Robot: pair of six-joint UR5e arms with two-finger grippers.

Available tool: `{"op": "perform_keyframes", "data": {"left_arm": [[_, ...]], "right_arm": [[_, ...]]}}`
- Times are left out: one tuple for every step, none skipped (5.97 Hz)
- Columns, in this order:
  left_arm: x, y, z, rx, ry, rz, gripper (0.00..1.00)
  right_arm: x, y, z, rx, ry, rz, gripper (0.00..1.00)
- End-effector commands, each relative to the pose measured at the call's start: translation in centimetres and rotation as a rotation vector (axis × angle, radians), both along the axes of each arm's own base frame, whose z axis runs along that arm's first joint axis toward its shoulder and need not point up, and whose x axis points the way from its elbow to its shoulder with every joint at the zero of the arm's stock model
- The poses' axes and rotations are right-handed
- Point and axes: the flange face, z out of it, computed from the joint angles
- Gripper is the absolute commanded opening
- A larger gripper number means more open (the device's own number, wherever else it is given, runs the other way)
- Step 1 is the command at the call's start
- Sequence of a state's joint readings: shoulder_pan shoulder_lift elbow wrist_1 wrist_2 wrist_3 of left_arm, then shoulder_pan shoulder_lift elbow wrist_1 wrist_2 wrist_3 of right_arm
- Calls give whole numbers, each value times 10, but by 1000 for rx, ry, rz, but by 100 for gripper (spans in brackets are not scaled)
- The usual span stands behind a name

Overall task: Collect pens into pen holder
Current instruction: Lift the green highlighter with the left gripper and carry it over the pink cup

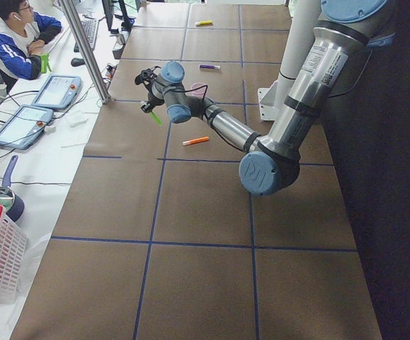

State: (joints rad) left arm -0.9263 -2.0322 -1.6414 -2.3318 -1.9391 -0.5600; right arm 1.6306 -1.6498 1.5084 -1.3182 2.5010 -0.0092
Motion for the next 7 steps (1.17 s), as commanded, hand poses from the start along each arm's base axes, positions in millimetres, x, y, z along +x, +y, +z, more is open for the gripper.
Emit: {"op": "perform_keyframes", "data": {"left_arm": [[52,53,-47,163,221,-18,0],[89,89,-53,236,318,-58,0],[104,105,-61,250,359,-65,0],[126,128,-70,268,427,-134,0],[163,158,-66,259,476,-178,0],[187,171,-66,262,522,-184,0],[201,182,-62,254,517,-162,0]], "right_arm": [[0,2,1,-2,-3,0,100],[0,2,1,-4,-3,0,100],[0,1,1,-2,-1,0,100],[0,1,0,-2,-3,0,100],[-1,1,0,-4,-13,-1,100],[-2,1,-1,-5,-27,-2,100],[-2,1,-1,-5,-29,-2,100]]}}
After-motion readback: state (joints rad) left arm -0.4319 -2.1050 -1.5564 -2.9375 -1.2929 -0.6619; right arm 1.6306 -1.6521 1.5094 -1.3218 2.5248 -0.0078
